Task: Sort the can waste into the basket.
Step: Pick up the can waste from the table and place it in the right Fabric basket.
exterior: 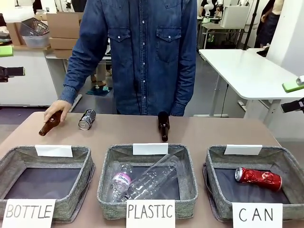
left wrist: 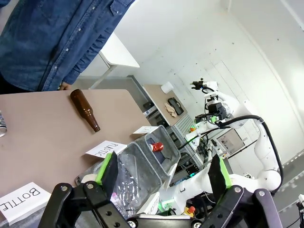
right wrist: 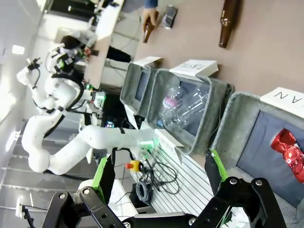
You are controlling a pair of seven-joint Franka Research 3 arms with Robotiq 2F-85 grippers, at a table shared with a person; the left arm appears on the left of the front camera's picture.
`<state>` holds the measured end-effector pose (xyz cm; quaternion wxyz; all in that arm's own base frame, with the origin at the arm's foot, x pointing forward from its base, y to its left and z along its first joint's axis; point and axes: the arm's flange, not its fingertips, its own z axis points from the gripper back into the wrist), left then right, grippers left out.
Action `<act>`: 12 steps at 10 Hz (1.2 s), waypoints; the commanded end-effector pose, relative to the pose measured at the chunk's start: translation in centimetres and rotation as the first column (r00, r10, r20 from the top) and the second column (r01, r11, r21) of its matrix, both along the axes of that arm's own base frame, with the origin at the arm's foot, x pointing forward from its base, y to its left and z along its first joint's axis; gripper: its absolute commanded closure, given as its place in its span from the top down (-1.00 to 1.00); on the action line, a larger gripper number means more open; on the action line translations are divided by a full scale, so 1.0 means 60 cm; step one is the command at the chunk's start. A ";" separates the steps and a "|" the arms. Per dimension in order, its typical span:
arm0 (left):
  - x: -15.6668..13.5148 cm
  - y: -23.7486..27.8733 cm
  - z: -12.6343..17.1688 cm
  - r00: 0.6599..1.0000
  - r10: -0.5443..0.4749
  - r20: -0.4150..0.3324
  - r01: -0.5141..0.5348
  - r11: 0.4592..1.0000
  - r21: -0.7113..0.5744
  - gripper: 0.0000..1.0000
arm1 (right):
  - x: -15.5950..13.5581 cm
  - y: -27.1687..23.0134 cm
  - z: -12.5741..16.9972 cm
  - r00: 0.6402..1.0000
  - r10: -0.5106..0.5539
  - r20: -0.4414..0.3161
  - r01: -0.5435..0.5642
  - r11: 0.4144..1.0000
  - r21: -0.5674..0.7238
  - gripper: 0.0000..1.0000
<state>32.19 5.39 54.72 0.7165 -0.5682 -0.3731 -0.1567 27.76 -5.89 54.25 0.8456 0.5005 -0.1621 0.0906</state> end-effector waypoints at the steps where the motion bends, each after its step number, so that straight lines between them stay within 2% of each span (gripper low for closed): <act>1: 0.004 -0.002 0.002 1.000 -0.003 0.027 0.003 1.000 -0.017 1.00 | 0.000 -0.006 -0.001 0.999 0.025 0.021 -0.025 1.000 -0.018 1.00; 5: 0.004 -0.002 0.002 1.000 -0.003 0.027 0.003 1.000 -0.017 1.00 | 0.000 -0.006 -0.001 0.999 0.025 0.021 -0.025 1.000 -0.018 1.00; 6: 0.000 0.000 0.000 1.000 0.000 0.000 0.000 1.000 0.000 1.00 | 0.000 -0.006 -0.001 0.999 0.025 0.021 -0.025 1.000 -0.018 1.00; 7: 0.008 -0.005 0.005 0.998 -0.056 -0.018 0.058 0.988 0.143 1.00 | 0.000 -0.006 -0.001 0.999 0.025 0.021 -0.025 1.000 -0.018 1.00; 8: 0.020 0.002 0.003 0.994 -0.099 -0.051 0.107 0.975 0.192 1.00 | 0.000 -0.006 -0.001 0.999 0.025 0.021 -0.025 1.000 -0.018 1.00; 9: 0.011 0.028 0.008 0.993 -0.113 -0.034 0.117 0.980 0.161 1.00 | 0.000 -0.006 -0.001 0.999 0.025 0.021 -0.025 1.000 -0.018 1.00; 11: -0.058 0.116 0.035 0.998 -0.051 0.032 0.049 0.996 0.069 1.00 | 0.000 -0.006 -0.001 0.999 0.025 0.021 -0.025 1.000 -0.018 1.00; 12: -0.111 0.166 0.046 0.997 0.052 0.060 -0.055 0.998 0.042 1.00 | 0.000 -0.006 -0.001 0.999 0.025 0.021 -0.025 1.000 -0.018 1.00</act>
